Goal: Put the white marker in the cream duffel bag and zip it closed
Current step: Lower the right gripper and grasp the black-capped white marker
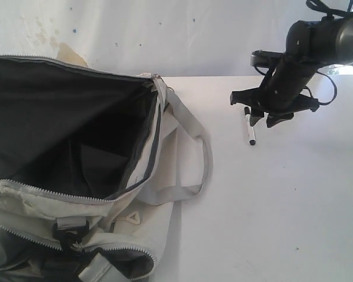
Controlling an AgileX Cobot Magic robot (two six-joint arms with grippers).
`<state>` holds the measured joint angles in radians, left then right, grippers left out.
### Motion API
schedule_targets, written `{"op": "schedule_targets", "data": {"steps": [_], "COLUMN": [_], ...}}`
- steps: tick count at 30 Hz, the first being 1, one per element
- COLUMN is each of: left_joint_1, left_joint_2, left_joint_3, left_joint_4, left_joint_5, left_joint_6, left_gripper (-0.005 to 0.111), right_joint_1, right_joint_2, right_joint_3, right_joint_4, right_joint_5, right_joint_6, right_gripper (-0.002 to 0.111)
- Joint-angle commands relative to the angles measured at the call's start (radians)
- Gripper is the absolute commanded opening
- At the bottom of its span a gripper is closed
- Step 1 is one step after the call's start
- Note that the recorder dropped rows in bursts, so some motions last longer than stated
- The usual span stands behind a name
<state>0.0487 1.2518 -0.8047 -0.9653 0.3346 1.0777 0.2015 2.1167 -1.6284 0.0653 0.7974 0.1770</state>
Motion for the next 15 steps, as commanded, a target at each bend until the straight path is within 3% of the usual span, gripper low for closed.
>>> {"op": "schedule_targets", "data": {"steps": [1, 8, 15], "left_joint_1": [0.002, 0.002, 0.002], "left_joint_2": [-0.006, -0.006, -0.006], "left_joint_3": [0.006, 0.006, 0.006], "left_joint_4": [0.002, 0.002, 0.002], "left_joint_5": [-0.002, -0.002, -0.001], "left_joint_6": [-0.004, -0.004, -0.004], "left_gripper": [0.0, 0.0, 0.0], "right_joint_1": [-0.023, -0.023, -0.023], "right_joint_2": [0.068, 0.108, 0.131], "right_joint_3": [-0.059, -0.061, -0.061], "right_joint_4": [0.01, 0.045, 0.061], "right_joint_5": [-0.076, -0.277, -0.362], "right_joint_6": [0.003, -0.006, -0.035], "right_gripper": [0.037, 0.037, 0.037]}}
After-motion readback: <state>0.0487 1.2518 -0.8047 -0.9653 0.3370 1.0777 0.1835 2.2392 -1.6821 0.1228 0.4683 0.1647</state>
